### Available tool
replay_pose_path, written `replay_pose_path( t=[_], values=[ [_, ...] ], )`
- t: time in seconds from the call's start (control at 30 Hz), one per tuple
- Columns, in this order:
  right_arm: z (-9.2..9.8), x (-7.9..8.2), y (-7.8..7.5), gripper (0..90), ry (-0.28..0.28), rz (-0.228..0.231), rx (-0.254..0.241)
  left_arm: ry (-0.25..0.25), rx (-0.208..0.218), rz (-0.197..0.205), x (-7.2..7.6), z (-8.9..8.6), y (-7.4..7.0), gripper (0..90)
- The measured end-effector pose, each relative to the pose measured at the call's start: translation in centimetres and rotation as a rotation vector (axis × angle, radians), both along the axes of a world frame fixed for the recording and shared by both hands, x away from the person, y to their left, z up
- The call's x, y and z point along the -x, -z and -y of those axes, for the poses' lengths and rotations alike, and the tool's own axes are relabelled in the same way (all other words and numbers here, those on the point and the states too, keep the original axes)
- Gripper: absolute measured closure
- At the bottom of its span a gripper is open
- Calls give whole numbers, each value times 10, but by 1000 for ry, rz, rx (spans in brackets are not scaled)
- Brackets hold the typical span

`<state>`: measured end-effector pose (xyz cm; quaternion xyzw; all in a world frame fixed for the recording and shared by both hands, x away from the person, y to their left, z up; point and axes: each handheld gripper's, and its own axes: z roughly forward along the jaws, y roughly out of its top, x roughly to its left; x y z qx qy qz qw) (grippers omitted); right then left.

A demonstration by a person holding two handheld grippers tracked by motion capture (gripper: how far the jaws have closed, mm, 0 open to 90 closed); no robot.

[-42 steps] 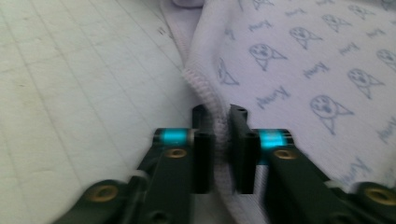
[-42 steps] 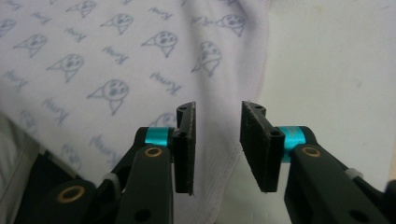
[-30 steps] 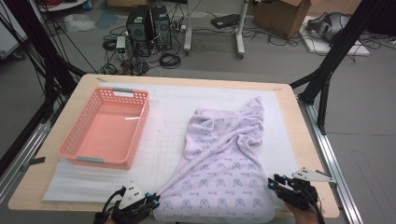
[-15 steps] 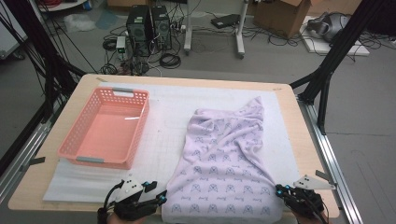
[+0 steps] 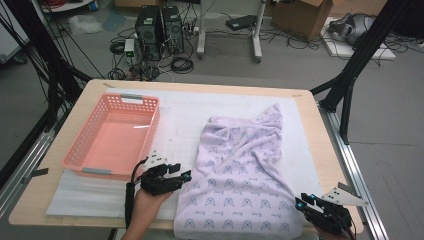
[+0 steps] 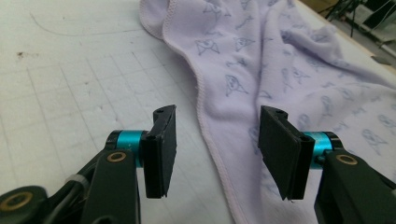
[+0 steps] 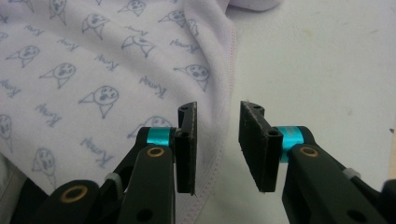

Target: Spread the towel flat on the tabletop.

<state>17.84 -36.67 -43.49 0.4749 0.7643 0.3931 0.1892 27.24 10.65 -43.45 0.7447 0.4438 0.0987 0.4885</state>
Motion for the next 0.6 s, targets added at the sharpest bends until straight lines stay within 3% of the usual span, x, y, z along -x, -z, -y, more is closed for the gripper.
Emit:
replay_pose_path(
  t=[0.2,0.4,0.6],
  values=[
    [0,-10,-1,588,17,9,-38,15,-19,-11,-18,12,9,464],
    [-3,-31,2,527,22,-4,-15,15,-72,2,-28,17,15,427],
    [-6,-37,-1,518,29,3,-12,15,-54,18,-31,23,16,436]
  ],
)
